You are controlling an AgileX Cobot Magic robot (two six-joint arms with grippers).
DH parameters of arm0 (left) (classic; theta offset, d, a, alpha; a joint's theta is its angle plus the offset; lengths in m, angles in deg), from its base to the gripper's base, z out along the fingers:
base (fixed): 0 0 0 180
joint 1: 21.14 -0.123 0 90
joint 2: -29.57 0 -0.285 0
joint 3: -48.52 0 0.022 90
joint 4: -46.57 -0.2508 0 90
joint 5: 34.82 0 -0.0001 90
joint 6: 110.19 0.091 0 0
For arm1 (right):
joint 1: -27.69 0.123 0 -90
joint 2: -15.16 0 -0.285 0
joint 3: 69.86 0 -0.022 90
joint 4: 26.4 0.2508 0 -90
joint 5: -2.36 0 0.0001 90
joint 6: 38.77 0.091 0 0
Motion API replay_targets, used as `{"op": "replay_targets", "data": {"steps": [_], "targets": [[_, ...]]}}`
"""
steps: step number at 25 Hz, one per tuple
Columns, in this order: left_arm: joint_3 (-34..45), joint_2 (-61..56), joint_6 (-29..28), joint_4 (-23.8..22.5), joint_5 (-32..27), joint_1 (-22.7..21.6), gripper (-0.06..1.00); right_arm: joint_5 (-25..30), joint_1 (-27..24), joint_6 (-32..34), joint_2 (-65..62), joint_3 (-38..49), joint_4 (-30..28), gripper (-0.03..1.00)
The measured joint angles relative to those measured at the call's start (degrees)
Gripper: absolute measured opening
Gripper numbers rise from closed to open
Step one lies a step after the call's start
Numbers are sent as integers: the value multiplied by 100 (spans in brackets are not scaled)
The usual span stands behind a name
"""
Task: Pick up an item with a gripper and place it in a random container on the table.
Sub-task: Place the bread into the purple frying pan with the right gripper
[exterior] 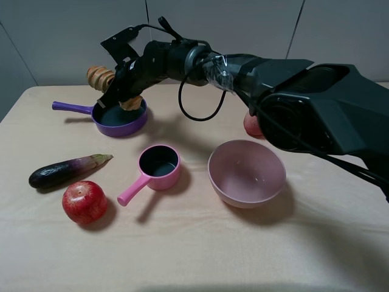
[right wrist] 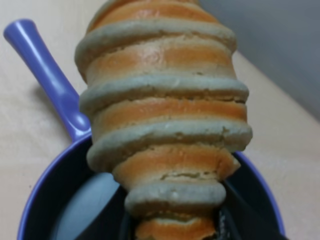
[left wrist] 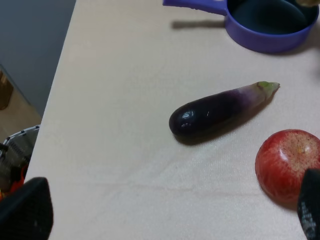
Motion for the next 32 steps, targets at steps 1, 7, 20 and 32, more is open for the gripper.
{"op": "replay_targets", "data": {"steps": [1, 7, 20, 32], "targets": [[0, 0, 0, 0, 0, 0, 99, 0, 0, -11, 25, 0, 23, 21], [0, 0, 0, 0, 5, 0, 99, -4, 0, -17, 97, 0, 67, 21], [0, 0, 0, -5, 10, 0, 99, -17, 0, -31, 97, 0, 72, 21], [0, 0, 0, -5, 10, 0, 99, -23, 0, -36, 212, 0, 88, 21]]}}
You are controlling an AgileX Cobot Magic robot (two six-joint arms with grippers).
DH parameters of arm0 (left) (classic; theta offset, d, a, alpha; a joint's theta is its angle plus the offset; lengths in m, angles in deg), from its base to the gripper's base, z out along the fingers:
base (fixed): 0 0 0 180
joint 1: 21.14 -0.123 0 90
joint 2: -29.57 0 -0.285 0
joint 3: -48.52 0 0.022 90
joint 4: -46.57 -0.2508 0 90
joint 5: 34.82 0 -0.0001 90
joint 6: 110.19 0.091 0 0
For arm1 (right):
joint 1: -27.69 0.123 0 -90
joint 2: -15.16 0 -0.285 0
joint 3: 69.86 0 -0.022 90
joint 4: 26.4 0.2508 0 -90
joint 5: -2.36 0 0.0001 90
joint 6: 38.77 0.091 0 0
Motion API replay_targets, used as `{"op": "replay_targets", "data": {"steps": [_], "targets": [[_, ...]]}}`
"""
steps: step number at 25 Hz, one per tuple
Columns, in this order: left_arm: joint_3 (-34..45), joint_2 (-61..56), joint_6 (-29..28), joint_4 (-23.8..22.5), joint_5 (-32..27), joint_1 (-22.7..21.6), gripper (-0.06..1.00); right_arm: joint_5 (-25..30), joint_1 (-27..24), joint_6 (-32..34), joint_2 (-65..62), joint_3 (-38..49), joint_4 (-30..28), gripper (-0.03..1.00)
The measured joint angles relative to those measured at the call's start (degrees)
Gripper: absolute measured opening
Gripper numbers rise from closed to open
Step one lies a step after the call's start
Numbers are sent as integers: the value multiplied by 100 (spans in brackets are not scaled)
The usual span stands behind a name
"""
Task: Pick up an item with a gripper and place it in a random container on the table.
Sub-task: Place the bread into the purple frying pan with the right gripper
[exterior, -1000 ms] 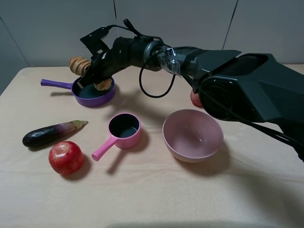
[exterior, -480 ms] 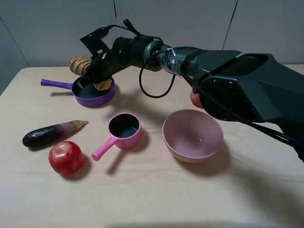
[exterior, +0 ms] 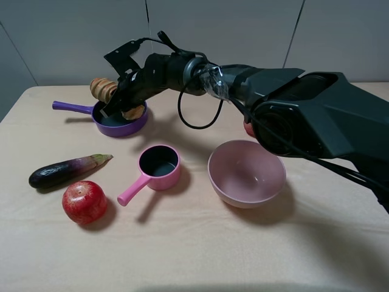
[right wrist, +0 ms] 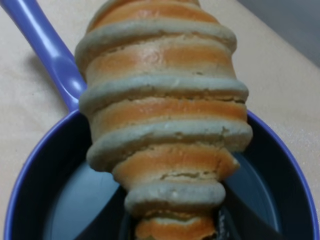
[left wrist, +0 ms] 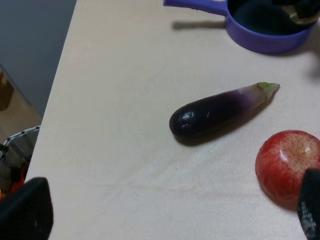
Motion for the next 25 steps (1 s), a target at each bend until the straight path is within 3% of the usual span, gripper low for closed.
{"op": "replay_targets", "data": {"steps": [16, 21, 25], "targets": [[0, 0, 0, 0, 5, 0, 99, 10, 0, -11, 0, 0, 0, 22], [0, 0, 0, 0, 5, 0, 99, -77, 0, -11, 0, 0, -8, 59], [0, 0, 0, 0, 5, 0, 99, -148, 0, -11, 0, 0, -73, 68]]}}
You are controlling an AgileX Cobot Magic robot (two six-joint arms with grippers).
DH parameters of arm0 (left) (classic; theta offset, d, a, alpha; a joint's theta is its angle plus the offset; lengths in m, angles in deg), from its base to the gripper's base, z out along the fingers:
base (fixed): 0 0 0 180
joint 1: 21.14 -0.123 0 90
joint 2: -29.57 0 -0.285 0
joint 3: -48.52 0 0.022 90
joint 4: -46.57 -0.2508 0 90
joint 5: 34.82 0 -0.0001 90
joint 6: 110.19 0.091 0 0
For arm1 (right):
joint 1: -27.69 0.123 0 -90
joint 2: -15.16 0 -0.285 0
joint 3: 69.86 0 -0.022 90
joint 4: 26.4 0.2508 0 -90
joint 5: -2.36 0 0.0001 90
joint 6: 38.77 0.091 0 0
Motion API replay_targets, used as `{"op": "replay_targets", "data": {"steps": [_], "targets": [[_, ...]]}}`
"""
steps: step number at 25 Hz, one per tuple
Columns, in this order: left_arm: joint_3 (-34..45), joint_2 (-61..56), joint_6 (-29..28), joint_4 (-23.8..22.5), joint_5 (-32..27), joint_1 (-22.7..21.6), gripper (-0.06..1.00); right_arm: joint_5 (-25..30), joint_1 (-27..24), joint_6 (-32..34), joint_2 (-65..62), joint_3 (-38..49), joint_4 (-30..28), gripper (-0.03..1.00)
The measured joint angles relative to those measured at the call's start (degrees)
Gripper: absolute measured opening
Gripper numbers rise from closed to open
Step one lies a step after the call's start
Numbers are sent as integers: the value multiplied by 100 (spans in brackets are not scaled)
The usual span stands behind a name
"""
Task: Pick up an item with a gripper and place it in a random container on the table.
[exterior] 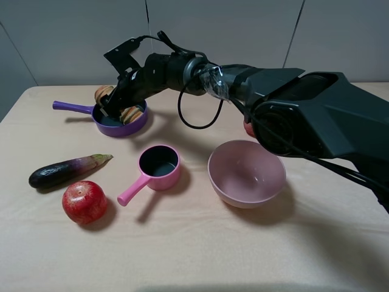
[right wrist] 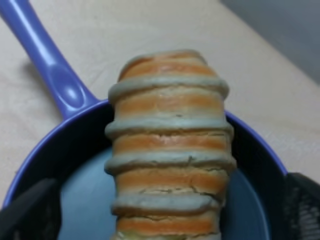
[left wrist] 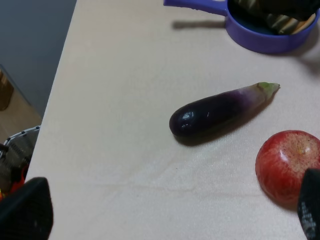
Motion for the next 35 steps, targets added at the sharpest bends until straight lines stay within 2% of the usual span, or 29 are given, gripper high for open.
{"op": "replay_targets", "data": {"steps": [15, 20, 22, 26, 30, 35], "targets": [[0, 0, 0, 0, 0, 0, 99, 26, 0, 0, -6, 0, -14, 69], [0, 0, 0, 0, 0, 0, 99, 340, 0, 0, -178, 0, -135, 69], [0, 0, 0, 0, 0, 0, 99, 636, 0, 0, -292, 0, -295, 69], [0, 0, 0, 0, 0, 0, 99, 1601, 0, 0, -550, 0, -770, 69], [0, 0, 0, 0, 0, 0, 99, 2909, 0, -5, -898, 0, -1239, 69], [0, 0, 0, 0, 0, 0, 99, 4627, -38, 3, -1514, 0, -1445, 69]]}}
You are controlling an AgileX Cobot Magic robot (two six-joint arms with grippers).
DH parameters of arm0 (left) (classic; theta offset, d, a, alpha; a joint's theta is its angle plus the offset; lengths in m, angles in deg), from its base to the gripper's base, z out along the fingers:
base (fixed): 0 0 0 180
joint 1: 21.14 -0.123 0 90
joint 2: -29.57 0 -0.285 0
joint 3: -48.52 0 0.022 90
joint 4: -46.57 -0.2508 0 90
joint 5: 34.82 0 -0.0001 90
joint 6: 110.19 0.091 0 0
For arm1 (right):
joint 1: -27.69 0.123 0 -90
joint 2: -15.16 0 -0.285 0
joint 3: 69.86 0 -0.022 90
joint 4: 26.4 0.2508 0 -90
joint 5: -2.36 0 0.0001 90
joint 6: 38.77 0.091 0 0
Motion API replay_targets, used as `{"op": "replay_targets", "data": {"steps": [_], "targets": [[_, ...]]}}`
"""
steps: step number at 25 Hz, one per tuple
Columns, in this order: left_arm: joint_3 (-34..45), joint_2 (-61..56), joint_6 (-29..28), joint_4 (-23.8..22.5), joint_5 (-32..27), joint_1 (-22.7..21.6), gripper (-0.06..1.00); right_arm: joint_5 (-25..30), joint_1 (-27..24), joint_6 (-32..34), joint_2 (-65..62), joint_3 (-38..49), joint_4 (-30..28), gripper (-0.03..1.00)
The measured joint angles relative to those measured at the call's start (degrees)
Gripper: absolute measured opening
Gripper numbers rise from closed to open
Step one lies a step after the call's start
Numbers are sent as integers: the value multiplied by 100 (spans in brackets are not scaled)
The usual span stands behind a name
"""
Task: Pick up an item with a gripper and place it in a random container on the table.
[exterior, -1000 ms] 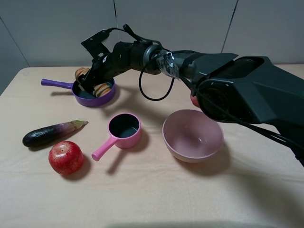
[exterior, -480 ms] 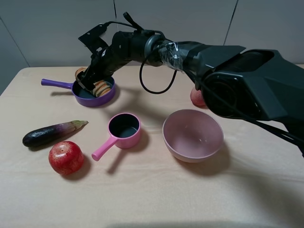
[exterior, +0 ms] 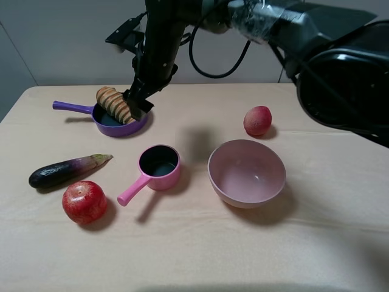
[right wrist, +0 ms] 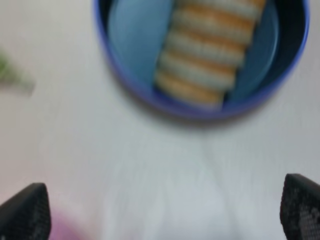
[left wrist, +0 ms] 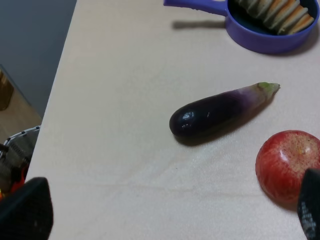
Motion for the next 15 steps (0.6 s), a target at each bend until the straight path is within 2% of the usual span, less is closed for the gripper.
{"op": "replay_targets", "data": {"steps": [1, 3, 9, 15], "targets": [[0, 0, 0, 0, 0, 0, 99, 253, -17, 35, -127, 0, -26, 69], [0, 0, 0, 0, 0, 0, 99, 427, -35, 115, -375, 20, -123, 69], [0, 0, 0, 0, 0, 0, 99, 487, -47, 296, -1233, 543, -264, 69], [0, 0, 0, 0, 0, 0, 99, 491, -47, 428, -2192, 1671, -525, 69]]}}
